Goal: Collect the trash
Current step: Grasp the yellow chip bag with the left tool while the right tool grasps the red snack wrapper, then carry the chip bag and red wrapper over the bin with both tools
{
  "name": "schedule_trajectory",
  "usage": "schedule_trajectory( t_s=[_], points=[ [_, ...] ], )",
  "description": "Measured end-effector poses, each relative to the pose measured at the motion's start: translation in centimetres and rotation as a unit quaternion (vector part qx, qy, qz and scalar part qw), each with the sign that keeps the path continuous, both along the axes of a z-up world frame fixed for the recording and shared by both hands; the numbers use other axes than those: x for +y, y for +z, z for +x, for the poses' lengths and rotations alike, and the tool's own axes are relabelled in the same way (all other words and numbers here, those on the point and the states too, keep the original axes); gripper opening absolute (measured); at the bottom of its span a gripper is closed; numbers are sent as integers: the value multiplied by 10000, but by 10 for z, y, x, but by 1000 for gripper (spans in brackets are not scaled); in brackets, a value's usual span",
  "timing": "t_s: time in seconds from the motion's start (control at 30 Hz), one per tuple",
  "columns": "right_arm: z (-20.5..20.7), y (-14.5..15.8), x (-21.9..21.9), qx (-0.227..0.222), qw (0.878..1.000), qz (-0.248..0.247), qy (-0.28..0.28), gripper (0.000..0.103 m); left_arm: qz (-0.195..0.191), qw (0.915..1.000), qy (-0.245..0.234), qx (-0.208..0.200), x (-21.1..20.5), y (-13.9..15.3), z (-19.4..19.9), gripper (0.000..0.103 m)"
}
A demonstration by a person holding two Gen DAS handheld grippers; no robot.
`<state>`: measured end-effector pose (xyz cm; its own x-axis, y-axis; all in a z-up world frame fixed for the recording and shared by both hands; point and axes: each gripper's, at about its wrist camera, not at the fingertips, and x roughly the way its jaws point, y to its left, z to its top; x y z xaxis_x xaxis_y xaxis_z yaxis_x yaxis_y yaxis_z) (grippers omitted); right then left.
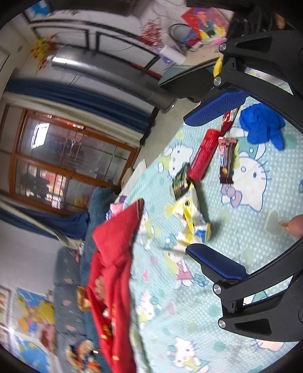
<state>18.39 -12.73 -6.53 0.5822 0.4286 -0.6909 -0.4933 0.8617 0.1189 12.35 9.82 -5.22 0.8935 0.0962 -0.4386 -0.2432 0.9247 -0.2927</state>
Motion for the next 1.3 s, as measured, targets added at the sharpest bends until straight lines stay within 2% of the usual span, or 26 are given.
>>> schedule_trajectory(
  t_s=[0.23,0.4,0.57,0.63,0.7,0.8,0.93,1.3],
  points=[
    [17,-20,6,196,9997,-121,26,62,-445,9981,320,277,33,-18,9,92],
    [23,-29,12,322,9994,-120,90,58,-935,9923,531,610,55,-39,20,89],
    [29,-37,15,470,9988,-85,118,50,-1290,9870,540,790,66,-54,26,69],
    [30,-40,15,523,9985,-62,138,46,-1302,9871,491,794,66,-55,28,64],
    [30,-41,15,564,9983,-42,156,37,-1275,9875,427,818,63,-55,31,60],
    [30,-43,15,630,9979,11,173,26,-1237,9876,362,893,60,-57,36,49],
    [26,-44,14,611,9979,4,228,16,-1211,9874,333,967,59,-59,40,30],
    [12,-45,6,634,9975,12,304,11,-1406,9851,347,933,64,-64,32,22]
  ],
)
